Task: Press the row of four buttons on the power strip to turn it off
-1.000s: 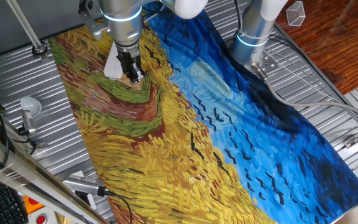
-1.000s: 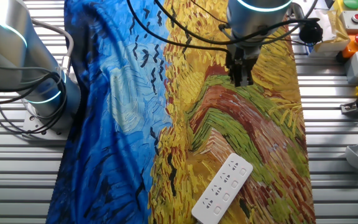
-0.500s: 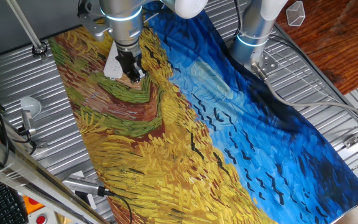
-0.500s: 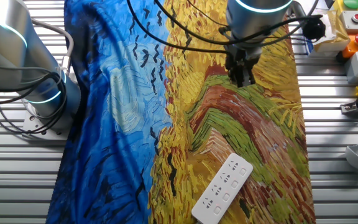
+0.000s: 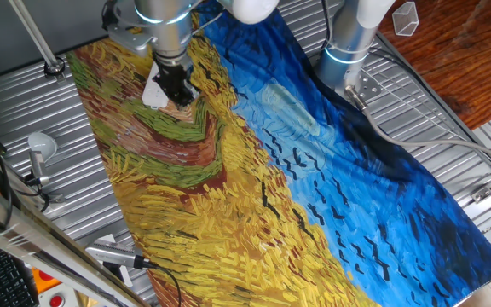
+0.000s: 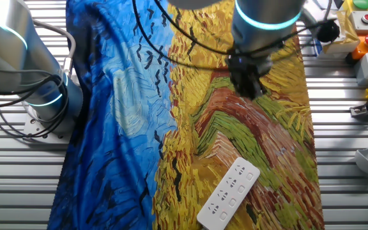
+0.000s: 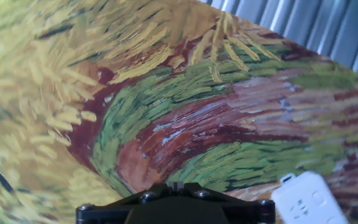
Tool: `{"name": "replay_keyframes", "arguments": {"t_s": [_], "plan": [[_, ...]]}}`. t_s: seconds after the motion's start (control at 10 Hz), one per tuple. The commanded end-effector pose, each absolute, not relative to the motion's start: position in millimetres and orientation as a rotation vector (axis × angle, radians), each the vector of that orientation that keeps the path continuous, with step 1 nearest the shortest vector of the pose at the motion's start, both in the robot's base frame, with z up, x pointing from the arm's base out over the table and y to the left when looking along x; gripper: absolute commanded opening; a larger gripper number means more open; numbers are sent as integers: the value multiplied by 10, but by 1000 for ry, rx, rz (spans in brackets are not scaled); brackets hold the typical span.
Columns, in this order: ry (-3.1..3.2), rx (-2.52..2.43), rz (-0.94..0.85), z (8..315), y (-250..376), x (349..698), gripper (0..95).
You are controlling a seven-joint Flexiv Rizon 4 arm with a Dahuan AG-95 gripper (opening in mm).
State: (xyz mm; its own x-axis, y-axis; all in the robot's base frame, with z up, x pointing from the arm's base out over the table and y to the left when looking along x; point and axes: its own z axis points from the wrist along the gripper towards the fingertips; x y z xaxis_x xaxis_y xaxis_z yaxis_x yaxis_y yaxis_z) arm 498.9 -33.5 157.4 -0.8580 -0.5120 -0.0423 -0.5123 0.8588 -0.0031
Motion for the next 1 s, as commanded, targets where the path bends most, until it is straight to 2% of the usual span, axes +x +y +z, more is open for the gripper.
{"name": "replay_keyframes", "arguments": {"t_s": [0.1, 0.5, 1.0], "plan": [[2927, -1019, 11, 1446, -783, 5047, 0], [2891, -1120, 2, 1335, -1199, 5039, 0], [2884, -1180, -1, 1307, -1240, 5011, 0]]}}
